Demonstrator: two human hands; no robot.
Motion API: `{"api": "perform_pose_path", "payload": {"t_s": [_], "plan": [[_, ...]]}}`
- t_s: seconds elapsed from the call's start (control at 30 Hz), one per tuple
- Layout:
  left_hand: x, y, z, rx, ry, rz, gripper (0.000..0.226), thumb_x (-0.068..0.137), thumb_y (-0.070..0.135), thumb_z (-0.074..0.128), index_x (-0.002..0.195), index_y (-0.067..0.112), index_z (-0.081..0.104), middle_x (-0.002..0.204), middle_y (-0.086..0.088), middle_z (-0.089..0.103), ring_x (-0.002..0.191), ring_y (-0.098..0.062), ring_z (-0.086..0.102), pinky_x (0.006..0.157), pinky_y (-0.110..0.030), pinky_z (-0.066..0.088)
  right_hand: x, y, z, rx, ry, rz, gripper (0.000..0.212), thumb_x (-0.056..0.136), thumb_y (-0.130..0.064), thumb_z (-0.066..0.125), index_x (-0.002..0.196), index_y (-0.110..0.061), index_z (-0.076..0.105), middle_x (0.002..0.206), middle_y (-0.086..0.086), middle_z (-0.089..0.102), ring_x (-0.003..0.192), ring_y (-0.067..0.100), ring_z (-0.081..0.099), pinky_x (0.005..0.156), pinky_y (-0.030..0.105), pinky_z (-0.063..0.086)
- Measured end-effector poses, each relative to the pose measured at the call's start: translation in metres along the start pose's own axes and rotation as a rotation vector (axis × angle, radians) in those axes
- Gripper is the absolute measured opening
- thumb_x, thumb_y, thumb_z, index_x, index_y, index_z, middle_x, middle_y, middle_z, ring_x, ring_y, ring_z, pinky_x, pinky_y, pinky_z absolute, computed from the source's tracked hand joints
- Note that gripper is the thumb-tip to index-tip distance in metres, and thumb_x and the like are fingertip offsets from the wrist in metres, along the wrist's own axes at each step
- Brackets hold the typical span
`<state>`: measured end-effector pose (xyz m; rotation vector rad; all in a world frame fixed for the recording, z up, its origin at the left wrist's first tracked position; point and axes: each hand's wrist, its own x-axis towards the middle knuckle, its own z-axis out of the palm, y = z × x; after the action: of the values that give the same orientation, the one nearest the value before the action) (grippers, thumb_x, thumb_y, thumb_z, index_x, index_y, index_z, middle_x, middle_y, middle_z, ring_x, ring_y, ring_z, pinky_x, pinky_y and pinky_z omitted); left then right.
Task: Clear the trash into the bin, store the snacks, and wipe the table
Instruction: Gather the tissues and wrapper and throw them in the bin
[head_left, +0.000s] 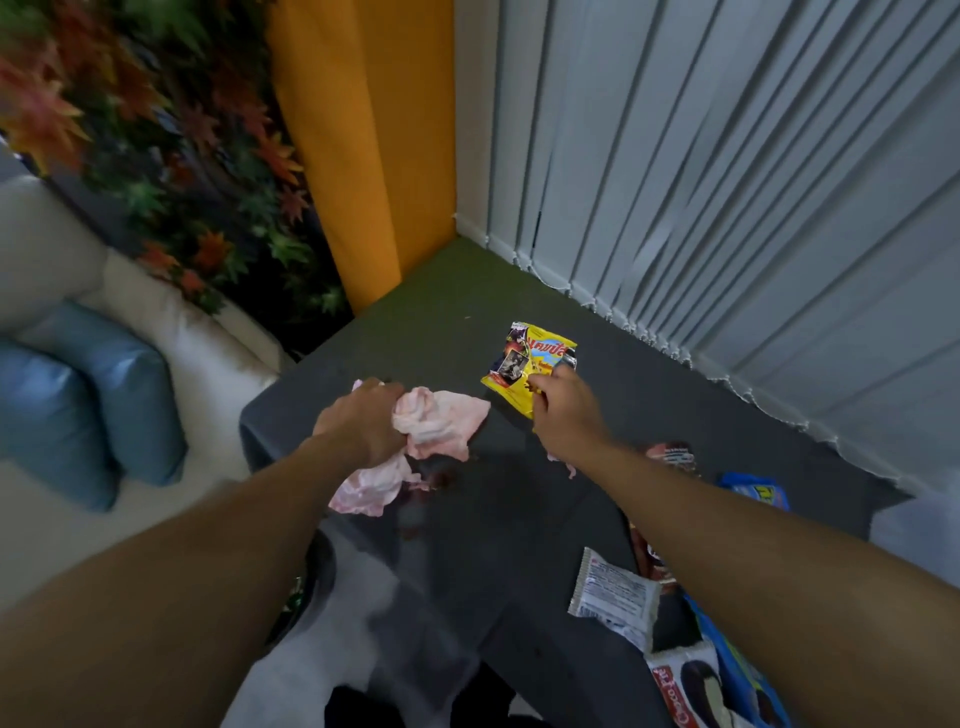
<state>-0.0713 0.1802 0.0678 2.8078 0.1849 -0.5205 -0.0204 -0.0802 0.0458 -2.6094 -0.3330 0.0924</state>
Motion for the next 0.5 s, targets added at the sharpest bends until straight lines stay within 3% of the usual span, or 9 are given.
{"api": "perform_pose_path", "payload": {"t_s": [0.33, 0.43, 0.5], "plan": [[-0.053, -0.1, -0.016, -0.068, 0.062, -0.088, 0.044, 0.078, 0.045, 0.064, 0.119, 0.03, 0.057, 0.131, -0.002, 0.055, 0.12, -0.031, 0.057, 0.093, -0.046, 0.051, -0.001, -0.103, 0.049, -0.01, -0.067, -0.115, 0.022, 0.098, -0.009, 0.046, 0.105, -0.003, 0.066, 0.101, 0.009, 0.045, 0.09, 0.03, 0.053, 0.069, 0.032, 0.034], [-0.07, -0.14, -0.018, -0.108, 0.056, -0.121, 0.041, 0.073, 0.048, 0.061, 0.108, 0.027, 0.059, 0.119, -0.003, 0.059, 0.111, -0.031, 0.059, 0.087, -0.042, 0.051, -0.004, -0.142, 0.071, -0.001, -0.088, -0.138, 0.024, 0.099, -0.012, 0.047, 0.113, -0.004, 0.066, 0.11, 0.013, 0.051, 0.095, 0.029, 0.054, 0.075, 0.036, 0.044], [-0.082, -0.163, -0.018, -0.121, 0.054, -0.152, 0.04, 0.077, 0.042, 0.064, 0.112, 0.024, 0.058, 0.118, -0.005, 0.057, 0.111, -0.032, 0.058, 0.086, -0.039, 0.05, -0.005, -0.166, 0.086, 0.01, -0.116, -0.158, 0.026, 0.099, -0.012, 0.047, 0.115, -0.004, 0.065, 0.114, 0.014, 0.052, 0.098, 0.03, 0.055, 0.08, 0.04, 0.048]]}}
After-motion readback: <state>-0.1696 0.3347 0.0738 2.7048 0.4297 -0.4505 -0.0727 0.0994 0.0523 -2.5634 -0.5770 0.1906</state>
